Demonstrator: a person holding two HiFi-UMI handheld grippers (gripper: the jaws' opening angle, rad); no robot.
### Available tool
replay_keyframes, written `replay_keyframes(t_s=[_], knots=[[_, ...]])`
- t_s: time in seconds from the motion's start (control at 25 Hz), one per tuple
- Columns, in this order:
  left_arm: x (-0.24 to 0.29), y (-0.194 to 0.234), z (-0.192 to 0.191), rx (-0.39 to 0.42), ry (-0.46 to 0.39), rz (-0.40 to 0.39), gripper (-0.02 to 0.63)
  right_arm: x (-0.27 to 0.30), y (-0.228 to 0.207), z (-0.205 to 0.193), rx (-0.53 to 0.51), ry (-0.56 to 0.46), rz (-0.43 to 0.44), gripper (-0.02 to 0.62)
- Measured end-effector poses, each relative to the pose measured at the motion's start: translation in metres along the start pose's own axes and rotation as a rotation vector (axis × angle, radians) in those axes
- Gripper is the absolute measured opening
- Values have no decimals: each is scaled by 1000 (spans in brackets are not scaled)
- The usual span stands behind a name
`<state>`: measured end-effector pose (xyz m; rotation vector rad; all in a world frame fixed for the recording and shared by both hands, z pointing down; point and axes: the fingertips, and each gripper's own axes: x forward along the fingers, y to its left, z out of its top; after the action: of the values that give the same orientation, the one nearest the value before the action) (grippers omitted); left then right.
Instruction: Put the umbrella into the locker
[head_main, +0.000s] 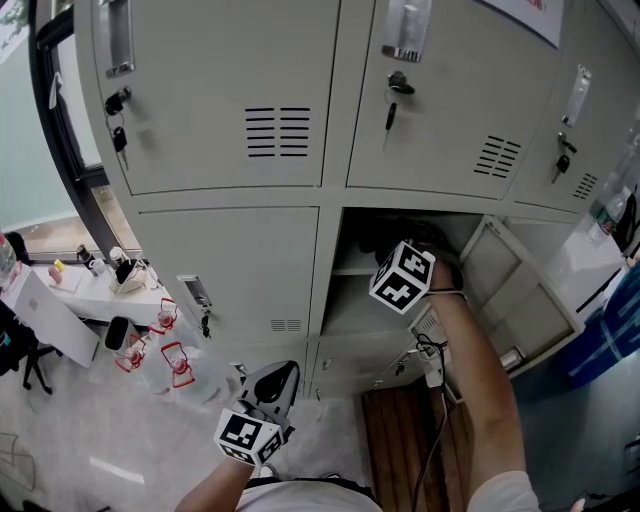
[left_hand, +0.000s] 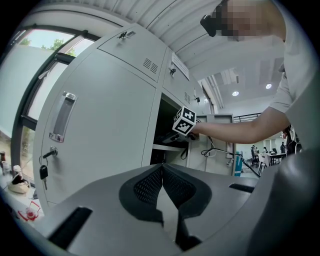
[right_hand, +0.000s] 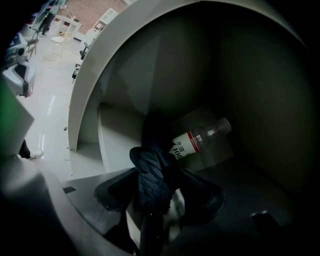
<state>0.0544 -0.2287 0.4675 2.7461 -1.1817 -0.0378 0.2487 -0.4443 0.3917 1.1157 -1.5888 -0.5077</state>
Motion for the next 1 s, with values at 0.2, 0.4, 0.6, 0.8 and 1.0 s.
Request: replay_keyframes(t_s=[0.2, 0.4, 0.6, 0.8, 1.0], knots=[[-4, -3, -1, 3, -3, -4, 21, -10, -3, -1, 5, -6, -27, 272], [-9, -7, -3, 3, -1, -10, 23, -27, -9, -2, 19, -34, -96, 198], [-16, -13, -5, 10, -4, -23, 21, -40, -6, -7, 34, -36, -129, 162], [-23, -18, -7, 15, -5, -37, 21, -52, 2, -15, 59, -29, -155, 126], [-30, -21, -5, 32, -8, -47, 21, -63, 10, -29, 122, -20, -182, 36]])
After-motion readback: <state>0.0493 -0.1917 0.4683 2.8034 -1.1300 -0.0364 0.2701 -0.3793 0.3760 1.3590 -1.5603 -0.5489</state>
